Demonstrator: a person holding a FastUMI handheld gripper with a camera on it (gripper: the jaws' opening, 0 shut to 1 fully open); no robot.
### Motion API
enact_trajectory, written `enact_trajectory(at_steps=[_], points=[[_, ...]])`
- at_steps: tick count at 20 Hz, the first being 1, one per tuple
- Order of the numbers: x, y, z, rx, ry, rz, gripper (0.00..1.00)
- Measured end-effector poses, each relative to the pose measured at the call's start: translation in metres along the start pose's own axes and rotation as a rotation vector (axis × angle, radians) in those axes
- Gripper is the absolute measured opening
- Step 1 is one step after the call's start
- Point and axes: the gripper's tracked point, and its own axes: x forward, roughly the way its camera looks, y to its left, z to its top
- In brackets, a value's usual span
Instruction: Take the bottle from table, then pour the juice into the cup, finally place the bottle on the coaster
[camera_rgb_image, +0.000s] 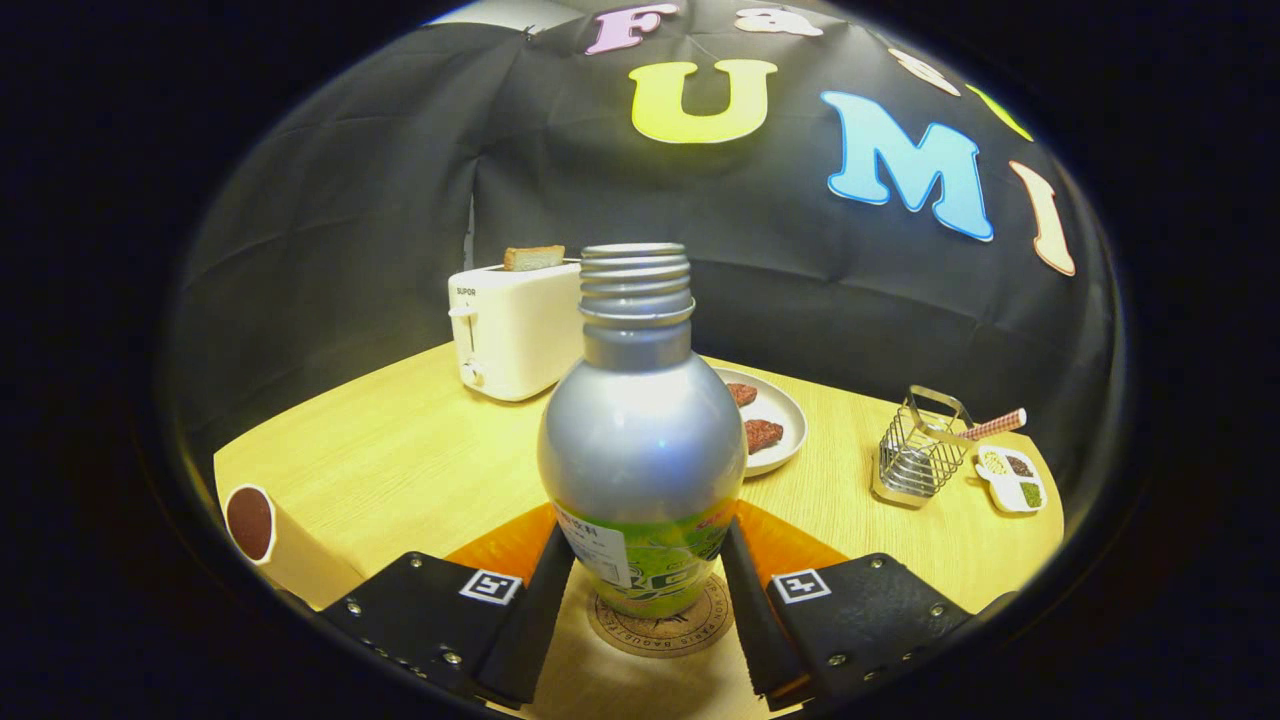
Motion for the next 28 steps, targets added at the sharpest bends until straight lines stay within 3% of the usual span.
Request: enact_trajectory(at_steps=[9,12,19,28], points=[[0.002,-0.013,-0.014,0.052,0.008,-0.032,0.8],[-0.005,-0.013,-0.01,0.05,0.007,-0.034,1.0],[-0.031,-0.014,-0.006,0.057,0.014,-0.051,0.99],[-0.129,-0.018,0.043,0.054,-0.095,-0.12,0.99]])
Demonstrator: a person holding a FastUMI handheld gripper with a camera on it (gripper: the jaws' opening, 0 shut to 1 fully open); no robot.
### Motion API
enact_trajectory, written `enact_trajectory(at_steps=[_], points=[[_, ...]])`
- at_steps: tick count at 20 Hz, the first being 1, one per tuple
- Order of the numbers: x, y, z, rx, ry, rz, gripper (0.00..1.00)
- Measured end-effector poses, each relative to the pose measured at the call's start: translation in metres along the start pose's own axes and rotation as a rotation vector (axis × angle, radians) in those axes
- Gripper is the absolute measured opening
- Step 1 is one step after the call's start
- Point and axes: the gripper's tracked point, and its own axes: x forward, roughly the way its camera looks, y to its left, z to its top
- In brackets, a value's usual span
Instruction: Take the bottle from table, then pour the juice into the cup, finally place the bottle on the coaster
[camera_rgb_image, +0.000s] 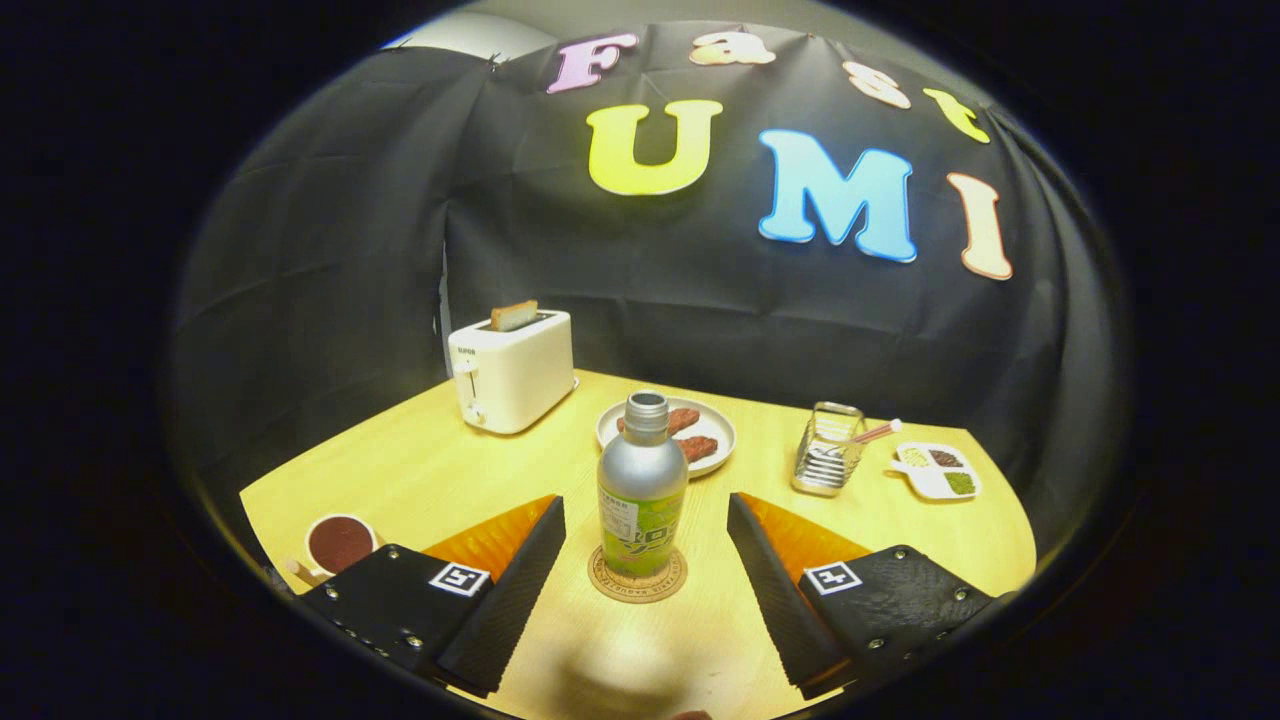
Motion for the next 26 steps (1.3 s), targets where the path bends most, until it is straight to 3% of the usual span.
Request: enact_trajectory(at_steps=[11,17,21,26], points=[[-0.116,-0.024,0.064,0.048,-0.19,-0.092,0.99],[-0.166,-0.037,0.073,0.088,-0.262,-0.152,0.99],[-0.199,-0.055,0.076,0.107,-0.332,-0.24,0.98],[-0.212,-0.061,0.076,0.132,-0.369,-0.247,0.98]])
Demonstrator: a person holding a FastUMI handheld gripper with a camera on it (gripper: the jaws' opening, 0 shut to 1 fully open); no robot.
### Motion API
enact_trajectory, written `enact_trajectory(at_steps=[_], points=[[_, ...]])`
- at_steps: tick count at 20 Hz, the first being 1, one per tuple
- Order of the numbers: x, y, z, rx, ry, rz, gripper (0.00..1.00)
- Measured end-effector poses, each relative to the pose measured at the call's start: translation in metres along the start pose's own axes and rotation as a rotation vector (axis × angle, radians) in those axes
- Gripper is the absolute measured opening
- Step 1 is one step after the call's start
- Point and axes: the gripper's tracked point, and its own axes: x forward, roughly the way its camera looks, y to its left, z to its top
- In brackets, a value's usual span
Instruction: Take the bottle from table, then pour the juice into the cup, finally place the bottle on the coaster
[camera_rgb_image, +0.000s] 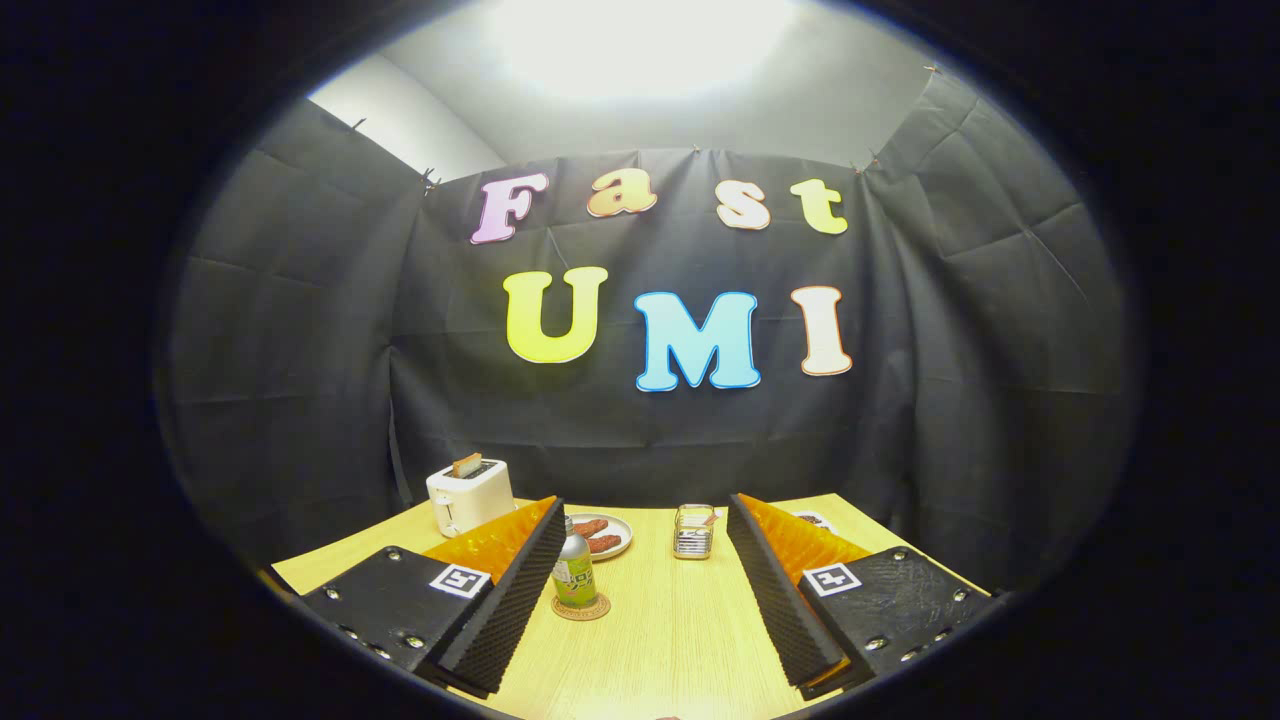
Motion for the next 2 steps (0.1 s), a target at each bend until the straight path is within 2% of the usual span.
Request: enact_trajectory(at_steps=[2], points=[[-0.0022,-0.0043,0.0026,0.012,-0.009,-0.004,0.98]])
